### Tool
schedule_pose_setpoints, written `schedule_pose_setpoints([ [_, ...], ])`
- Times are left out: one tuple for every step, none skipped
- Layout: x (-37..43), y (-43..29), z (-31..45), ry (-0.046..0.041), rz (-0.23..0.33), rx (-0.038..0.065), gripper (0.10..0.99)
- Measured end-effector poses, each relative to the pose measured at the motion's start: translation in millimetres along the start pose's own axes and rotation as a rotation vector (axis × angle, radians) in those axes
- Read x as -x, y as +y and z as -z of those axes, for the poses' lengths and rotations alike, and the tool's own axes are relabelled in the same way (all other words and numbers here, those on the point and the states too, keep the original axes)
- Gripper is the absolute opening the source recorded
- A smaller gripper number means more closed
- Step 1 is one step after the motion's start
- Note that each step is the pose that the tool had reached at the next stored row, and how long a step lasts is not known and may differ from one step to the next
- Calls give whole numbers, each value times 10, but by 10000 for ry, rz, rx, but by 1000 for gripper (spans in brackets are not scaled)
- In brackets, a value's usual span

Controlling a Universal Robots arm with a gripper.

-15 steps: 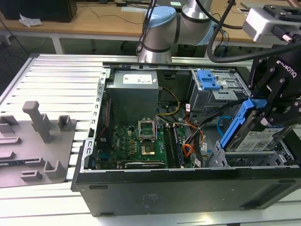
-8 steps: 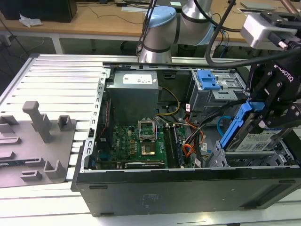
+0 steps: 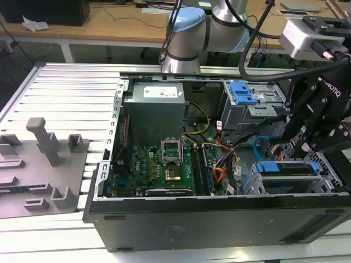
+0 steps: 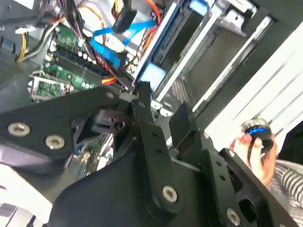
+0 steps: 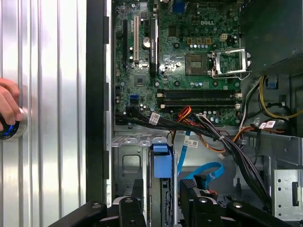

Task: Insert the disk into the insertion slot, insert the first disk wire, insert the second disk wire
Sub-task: 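Insert the disk into the insertion slot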

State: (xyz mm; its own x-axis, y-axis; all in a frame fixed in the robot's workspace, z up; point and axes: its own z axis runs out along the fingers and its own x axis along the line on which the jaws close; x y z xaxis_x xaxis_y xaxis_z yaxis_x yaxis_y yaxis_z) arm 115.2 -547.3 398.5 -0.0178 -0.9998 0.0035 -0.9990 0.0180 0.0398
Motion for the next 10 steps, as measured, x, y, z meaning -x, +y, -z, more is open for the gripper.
schedule_pose_setpoints([
  [0, 0, 0, 0, 0, 0, 435],
  [0, 0, 0, 0, 0, 0, 420],
  [0, 0, 0, 0, 0, 0, 420],
  [0, 0, 0, 0, 0, 0, 294],
  [0, 0, 0, 1, 0, 0, 294],
  [0, 0, 0, 0, 0, 0, 231],
  [0, 0, -1, 0, 0, 0, 231],
  [0, 0, 0, 1, 0, 0, 173],
  [0, 0, 0, 1, 0, -1, 106],
  [0, 0, 0, 1, 0, 0, 106],
])
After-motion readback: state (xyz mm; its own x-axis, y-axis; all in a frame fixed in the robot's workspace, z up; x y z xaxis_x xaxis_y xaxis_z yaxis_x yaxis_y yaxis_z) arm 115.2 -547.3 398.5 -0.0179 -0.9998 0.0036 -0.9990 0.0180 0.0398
